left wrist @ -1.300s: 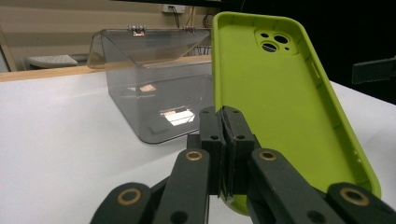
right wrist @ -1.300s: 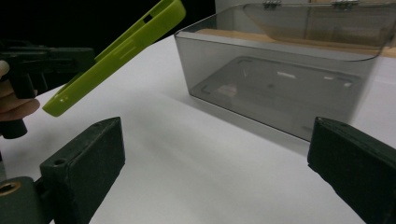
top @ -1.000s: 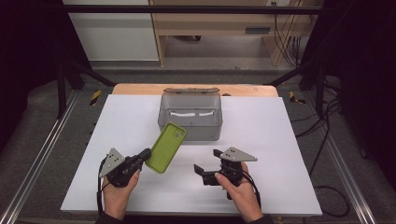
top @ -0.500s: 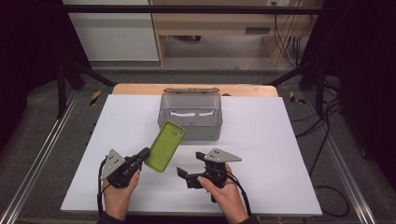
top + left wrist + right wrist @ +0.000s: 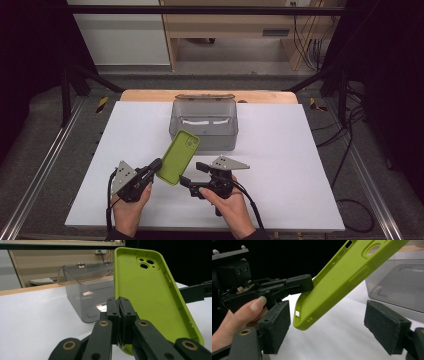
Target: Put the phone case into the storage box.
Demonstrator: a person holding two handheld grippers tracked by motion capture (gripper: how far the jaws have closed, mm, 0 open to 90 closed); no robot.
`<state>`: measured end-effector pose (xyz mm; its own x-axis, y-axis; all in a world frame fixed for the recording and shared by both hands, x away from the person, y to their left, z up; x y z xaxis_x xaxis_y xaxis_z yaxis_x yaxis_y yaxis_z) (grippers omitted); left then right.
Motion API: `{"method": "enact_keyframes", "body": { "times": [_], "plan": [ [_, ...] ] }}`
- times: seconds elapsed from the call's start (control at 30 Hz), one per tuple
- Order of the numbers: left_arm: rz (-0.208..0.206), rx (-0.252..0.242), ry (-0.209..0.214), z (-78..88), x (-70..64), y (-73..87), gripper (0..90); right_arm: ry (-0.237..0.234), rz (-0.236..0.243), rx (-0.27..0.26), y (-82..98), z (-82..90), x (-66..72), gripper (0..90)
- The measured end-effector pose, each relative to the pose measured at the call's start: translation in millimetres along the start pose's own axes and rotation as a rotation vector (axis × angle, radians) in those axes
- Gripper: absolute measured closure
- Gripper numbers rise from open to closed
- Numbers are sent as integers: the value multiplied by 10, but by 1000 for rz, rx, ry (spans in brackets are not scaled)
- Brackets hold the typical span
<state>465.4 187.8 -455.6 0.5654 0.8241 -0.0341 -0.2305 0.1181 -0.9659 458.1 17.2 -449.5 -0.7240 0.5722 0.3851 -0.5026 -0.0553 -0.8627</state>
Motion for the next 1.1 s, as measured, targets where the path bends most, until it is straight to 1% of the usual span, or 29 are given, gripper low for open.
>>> {"method": "enact_keyframes", "body": {
  "times": [0.17, 0.4, 0.47, 0.57, 0.63, 0.67, 0.8, 0.87, 0.93, 1.1],
  "plan": [
    [-5, -6, 1, 9, -9, -9, 882, -8, -25, -6, 1, -29, -11, 267],
    [-10, -5, 4, 7, -26, -9, 882, -37, -50, -13, -4, -64, -3, 327],
    [-17, -5, 2, 6, -31, -11, 882, -41, -57, -16, -8, -68, -6, 360],
    [-17, -7, 3, 3, -38, -13, 882, -60, -77, -16, -16, -73, -5, 413],
    [-21, -8, 3, 6, -44, -15, 882, -59, -77, -26, -33, -80, -23, 466],
    [-23, -9, 3, 9, -46, -17, 882, -59, -77, -26, -33, -80, -23, 466],
    [-23, -15, 5, 13, -65, -27, 882, -77, -96, -34, -48, -84, -28, 514],
    [-24, -17, 6, 13, -72, -28, 882, -77, -101, -37, -55, -83, -33, 533],
    [-24, -20, 6, 15, -73, -30, 882, -79, -115, -46, -70, -79, -42, 551],
    [-26, -20, 9, 10, -76, -26, 882, -80, -137, -56, -94, -87, -78, 566]
  ]
}}
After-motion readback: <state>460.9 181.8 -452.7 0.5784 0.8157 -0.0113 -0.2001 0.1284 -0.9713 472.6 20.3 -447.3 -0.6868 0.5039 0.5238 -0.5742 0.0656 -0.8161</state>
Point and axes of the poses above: each handheld gripper's, and its own axes: z roughly backward along the jaws, y roughly out of its underside, x roughly to its left, the point moved 7 cm from there along -z, roughly forward along the jaws, and after that the axes turned 4 degrees about x, right-handed, at the moved point
